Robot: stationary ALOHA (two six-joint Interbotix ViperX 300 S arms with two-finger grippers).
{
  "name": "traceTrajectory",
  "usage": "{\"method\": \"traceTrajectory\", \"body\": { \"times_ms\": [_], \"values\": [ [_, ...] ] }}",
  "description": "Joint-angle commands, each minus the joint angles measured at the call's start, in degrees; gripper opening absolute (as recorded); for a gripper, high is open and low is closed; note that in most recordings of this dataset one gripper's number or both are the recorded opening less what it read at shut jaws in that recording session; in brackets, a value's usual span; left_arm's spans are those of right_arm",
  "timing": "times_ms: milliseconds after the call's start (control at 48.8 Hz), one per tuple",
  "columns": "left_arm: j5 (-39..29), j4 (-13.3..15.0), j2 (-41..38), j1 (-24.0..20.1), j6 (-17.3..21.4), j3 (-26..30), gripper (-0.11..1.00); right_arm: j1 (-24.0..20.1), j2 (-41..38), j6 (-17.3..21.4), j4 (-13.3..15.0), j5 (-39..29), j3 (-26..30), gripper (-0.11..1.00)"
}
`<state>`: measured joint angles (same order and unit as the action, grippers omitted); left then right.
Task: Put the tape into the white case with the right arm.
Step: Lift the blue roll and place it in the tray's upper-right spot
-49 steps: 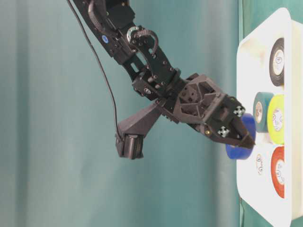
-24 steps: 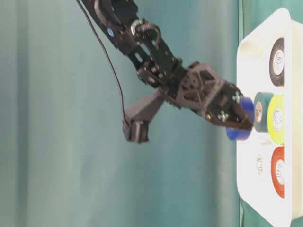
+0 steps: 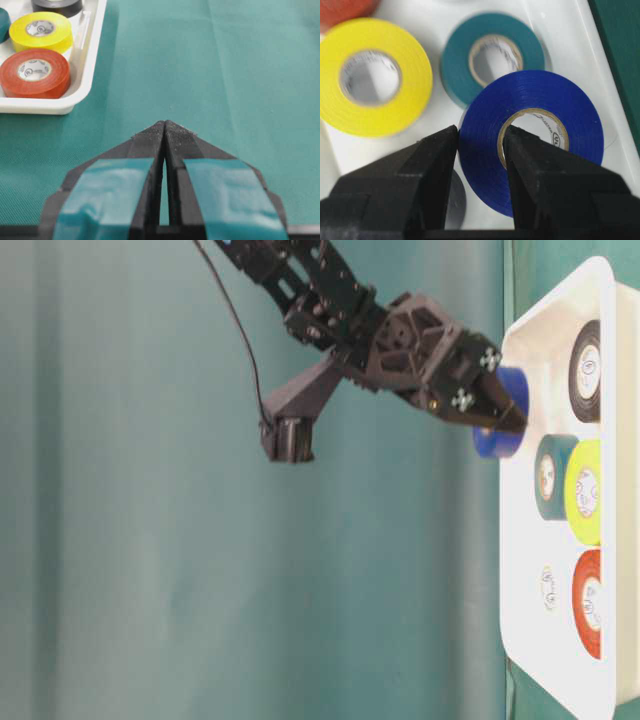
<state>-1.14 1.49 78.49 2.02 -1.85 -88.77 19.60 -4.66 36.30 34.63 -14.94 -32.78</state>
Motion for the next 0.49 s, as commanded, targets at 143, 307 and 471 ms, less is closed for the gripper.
{"method": "traceTrajectory", "body": {
  "times_ms": [143, 307, 471],
  "values": [
    [0.62, 0.0, -0.53, 0.0, 0.0, 0.7, 0.0, 0.88, 2.2, 0.44, 0.18, 0.44, -0.79, 0.01],
    [0.62, 0.0, -0.53, -0.09, -0.09, 0.7, 0.0, 0.88, 2.11, 0.62, 0.09, 0.44, -0.62, 0.01],
    [0.62, 0.0, -0.53, 0.0, -0.09, 0.62, 0.0, 0.97, 2.2, 0.88, 0.0, 0.44, -0.35, 0.01]
  ]
}}
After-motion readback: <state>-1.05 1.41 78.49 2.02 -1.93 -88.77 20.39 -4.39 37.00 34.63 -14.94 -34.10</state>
